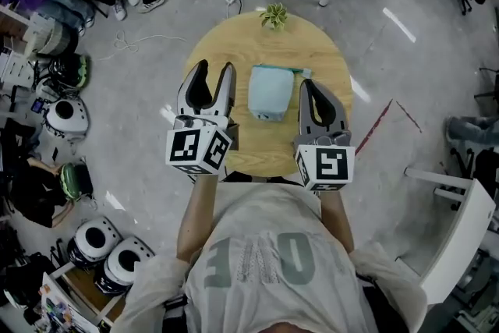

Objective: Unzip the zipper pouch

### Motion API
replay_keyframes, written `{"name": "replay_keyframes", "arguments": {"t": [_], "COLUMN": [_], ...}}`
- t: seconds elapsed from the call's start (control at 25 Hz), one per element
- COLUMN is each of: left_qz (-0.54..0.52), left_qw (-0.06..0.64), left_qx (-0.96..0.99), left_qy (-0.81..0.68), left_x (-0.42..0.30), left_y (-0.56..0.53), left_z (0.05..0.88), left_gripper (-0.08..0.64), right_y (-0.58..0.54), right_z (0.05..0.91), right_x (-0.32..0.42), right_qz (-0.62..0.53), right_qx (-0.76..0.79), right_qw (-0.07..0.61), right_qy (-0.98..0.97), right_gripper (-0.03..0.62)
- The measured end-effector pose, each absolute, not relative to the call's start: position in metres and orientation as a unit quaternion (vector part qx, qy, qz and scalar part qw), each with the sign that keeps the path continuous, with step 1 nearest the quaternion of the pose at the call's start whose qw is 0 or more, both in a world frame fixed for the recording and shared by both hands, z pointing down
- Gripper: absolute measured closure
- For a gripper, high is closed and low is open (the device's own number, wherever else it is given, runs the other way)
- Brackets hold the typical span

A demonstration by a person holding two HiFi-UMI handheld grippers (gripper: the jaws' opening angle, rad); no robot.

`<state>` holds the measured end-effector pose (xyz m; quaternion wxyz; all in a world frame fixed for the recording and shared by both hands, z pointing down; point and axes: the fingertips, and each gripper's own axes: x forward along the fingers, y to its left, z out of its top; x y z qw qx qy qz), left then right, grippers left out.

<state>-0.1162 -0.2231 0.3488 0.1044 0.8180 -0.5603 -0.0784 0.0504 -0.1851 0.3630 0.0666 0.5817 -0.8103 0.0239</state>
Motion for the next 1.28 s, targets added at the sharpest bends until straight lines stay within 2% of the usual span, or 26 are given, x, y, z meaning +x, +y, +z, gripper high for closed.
{"name": "replay_keyframes", "arguments": {"t": [0.12, 0.56, 0.8, 1.12, 1.28], "left_qz": [-0.059, 0.071, 0.11, 0.142, 0.15], "left_qw": [0.15, 0.355, 0.451, 0.505, 0.52], "left_qx": [0.822, 0.797, 0.766, 0.742, 0.731], "left_qy": [-0.546, -0.483, -0.444, -0.417, -0.415], "left_x": [-0.114, -0.082, -0.062, -0.049, -0.048], "left_y": [-0.248, -0.318, -0.325, -0.317, -0.316], "left_z": [0.383, 0.562, 0.625, 0.653, 0.663], "left_gripper": [0.337, 0.339, 0.339, 0.361, 0.417], "right_y": [-0.186, -0.171, -0.161, -0.16, -0.158], "right_z": [0.369, 0.395, 0.406, 0.412, 0.414], "right_x": [0.057, 0.093, 0.11, 0.114, 0.109], "right_qz": [0.031, 0.055, 0.071, 0.079, 0.079], "right_qx": [0.595, 0.648, 0.673, 0.679, 0.676], "right_qw": [0.077, 0.128, 0.151, 0.157, 0.164], "right_qy": [-0.799, -0.749, -0.721, -0.713, -0.715], "right_gripper": [0.563, 0.563, 0.563, 0.563, 0.562]}}
